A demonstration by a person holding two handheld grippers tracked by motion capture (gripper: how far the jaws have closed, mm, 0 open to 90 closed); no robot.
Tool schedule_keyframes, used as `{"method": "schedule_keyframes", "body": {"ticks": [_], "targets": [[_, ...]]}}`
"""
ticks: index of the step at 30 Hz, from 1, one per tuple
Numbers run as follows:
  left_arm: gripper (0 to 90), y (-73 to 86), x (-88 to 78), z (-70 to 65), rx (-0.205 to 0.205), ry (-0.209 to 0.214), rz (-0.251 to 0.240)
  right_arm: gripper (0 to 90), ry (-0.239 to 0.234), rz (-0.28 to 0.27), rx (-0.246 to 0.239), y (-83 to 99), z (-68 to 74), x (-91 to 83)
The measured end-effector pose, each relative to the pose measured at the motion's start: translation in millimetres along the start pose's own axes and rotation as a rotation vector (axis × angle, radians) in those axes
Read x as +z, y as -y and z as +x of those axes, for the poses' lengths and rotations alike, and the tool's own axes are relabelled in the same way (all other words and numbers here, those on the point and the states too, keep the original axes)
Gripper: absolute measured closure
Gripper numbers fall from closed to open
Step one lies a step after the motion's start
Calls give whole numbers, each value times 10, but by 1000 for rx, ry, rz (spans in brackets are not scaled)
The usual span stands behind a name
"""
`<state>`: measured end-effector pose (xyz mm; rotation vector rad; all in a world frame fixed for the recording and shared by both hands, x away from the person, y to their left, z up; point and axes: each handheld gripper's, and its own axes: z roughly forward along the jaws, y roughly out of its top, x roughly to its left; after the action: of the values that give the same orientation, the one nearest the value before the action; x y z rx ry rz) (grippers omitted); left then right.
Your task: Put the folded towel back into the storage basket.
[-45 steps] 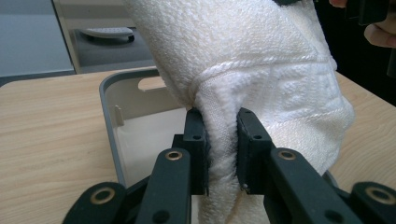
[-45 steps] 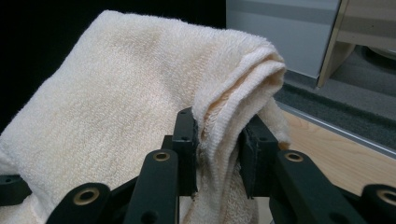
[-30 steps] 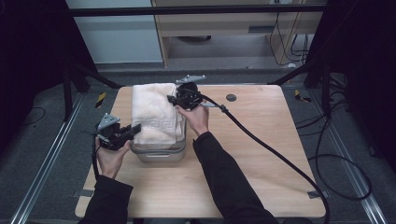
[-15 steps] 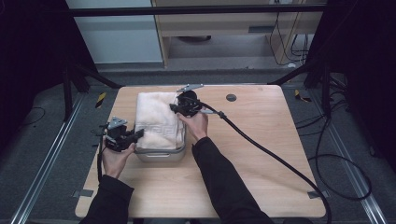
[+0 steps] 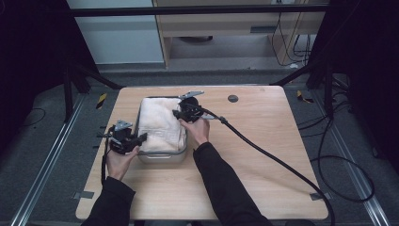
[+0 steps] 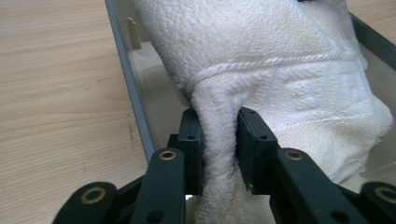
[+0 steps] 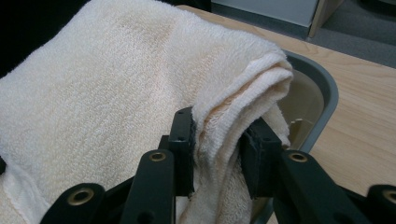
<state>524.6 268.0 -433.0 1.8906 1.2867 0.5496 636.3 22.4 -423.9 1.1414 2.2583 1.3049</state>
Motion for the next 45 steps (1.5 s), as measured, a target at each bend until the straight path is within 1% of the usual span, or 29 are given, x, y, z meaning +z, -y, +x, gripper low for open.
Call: {"method": "schedule_keyframes", "body": {"ticks": [3, 6, 7, 9, 11, 13, 15, 17, 19, 21, 24, 25, 26, 27, 28, 32, 35, 37, 38, 40, 42, 43, 45], "targets": [[673, 4, 0, 0, -14, -20, 17, 663, 0, 12, -10, 10, 2, 9], [641, 9, -3, -9, -15, -16, 18, 642, -1, 35, -33, 32, 8, 27], [625, 7, -1, -21, -16, -17, 17, 631, 3, 37, -51, 42, 5, 37], [590, 4, -2, -45, 1, -28, 17, 600, 13, 41, -76, 54, 6, 44], [556, 0, -13, -59, 7, -34, 11, 582, 23, 46, -111, 60, 6, 40], [527, -6, -47, -68, 7, -43, -10, 550, 15, 45, -131, 53, 5, 18], [521, -17, -110, -74, 1, -37, -45, 533, 13, 18, -146, 40, 10, -32], [505, -34, -179, -82, 0, -35, -79, 508, 6, 0, -136, 23, -1, -92], [493, -50, -244, -88, -4, -25, -109, 479, 15, -9, -140, 7, -16, -163], [482, -64, -313, -89, 0, -22, -148, 450, 21, -32, -139, -6, -35, -256], [451, -73, -423, -87, -8, -6, -186, 388, 23, -66, -117, -22, -84, -431], [438, -71, -484, -82, -7, 5, -208, 362, 22, -73, -109, -24, -100, -496], [415, -71, -484, -82, -7, 5, -208, 362, 22, -73, -109, -24, -100, -496], [415, -70, -518, -80, -5, 9, -220, 311, 36, -93, -107, -14, -139, -617], [402, -71, -551, -77, -2, 11, -231, 281, 41, -98, -99, -1, -161, -689], [379, -90, -656, -46, -6, 23, -271, 225, 75, -102, -99, 70, -274, -947], [360, -62, -730, -35, 13, 16, -280, 204, 106, -102, -96, 161, -387, -1179], [356, -15, -764, -32, 23, 9, -276, 190, 126, -113, -83, 241, -468, -1346], [354, 8, -779, -30, 27, 2, -277, 185, 130, -119, -74, 270, -493, -1396], [348, 46, -807, -18, 24, -4, -282, 174, 143, -130, -65, 350, -564, -1531], [341, 69, -823, -1, 15, -1, -287, 166, 151, -139, -54, 422, -612, -1626], [338, 81, -828, 7, 12, 1, -288, 165, 154, -135, -53, 450, -627, -1659], [329, 100, -831, 14, 9, 0, -290, 160, 150, -143, -45, 527, -658, -1734]]}}
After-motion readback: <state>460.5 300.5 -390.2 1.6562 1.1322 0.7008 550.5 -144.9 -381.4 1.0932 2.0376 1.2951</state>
